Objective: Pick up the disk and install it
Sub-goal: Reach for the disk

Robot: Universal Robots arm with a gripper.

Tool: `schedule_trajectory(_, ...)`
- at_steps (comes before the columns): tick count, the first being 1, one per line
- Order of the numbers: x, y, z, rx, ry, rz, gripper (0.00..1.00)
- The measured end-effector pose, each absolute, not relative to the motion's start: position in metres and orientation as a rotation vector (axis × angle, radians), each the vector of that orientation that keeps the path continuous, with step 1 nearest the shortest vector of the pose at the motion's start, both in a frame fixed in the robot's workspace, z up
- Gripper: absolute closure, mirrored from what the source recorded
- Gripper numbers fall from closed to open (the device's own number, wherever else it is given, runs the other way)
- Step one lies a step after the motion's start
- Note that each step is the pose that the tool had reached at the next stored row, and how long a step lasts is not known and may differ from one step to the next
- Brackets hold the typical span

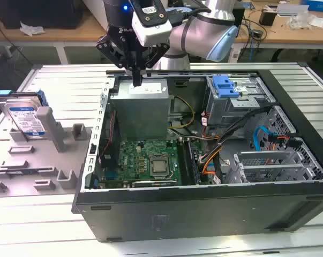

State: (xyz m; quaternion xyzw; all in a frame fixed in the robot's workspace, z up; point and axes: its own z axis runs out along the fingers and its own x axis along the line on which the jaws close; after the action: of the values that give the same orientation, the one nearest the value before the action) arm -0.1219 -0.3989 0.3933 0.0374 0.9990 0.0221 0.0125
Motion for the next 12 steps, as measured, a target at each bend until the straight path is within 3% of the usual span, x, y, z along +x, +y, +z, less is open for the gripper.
schedule_trajectory(12,-0.1219,-0.3989,0.3933,0.117,3.114,0.069,0.89)
